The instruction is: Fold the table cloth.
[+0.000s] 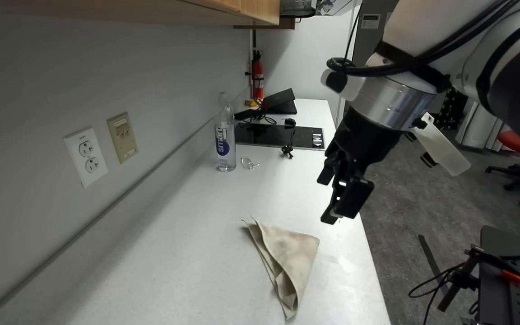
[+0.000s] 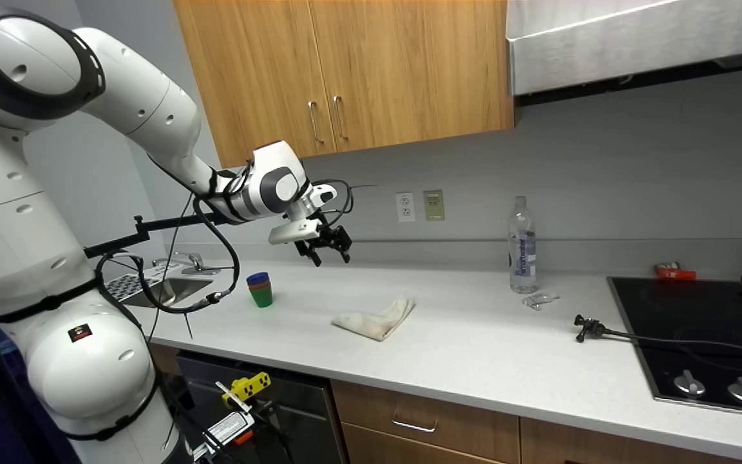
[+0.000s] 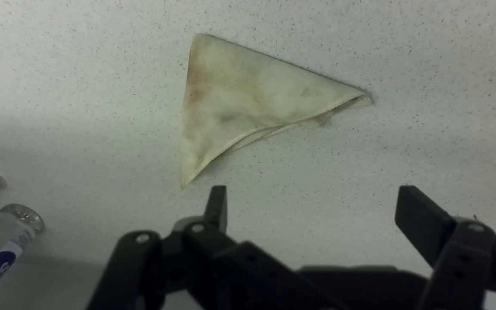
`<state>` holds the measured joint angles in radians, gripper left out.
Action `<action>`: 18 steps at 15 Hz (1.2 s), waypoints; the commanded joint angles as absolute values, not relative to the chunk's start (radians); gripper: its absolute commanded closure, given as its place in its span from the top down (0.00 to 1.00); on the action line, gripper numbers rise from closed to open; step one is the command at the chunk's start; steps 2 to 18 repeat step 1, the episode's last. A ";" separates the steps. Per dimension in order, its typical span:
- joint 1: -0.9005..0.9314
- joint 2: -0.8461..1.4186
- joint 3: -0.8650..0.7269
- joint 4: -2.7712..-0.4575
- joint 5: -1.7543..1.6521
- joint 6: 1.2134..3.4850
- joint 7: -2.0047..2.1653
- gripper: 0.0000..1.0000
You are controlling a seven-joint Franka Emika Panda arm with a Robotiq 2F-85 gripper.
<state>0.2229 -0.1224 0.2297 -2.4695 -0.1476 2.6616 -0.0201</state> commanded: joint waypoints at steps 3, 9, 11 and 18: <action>0.222 -0.123 0.231 -2.469 -0.145 2.660 -0.023 1.00; 0.222 -0.123 0.231 -2.469 -0.145 2.660 -0.023 1.00; 0.222 -0.123 0.231 -2.469 -0.145 2.660 -0.023 1.00; 0.222 -0.123 0.231 -2.469 -0.145 2.660 -0.023 1.00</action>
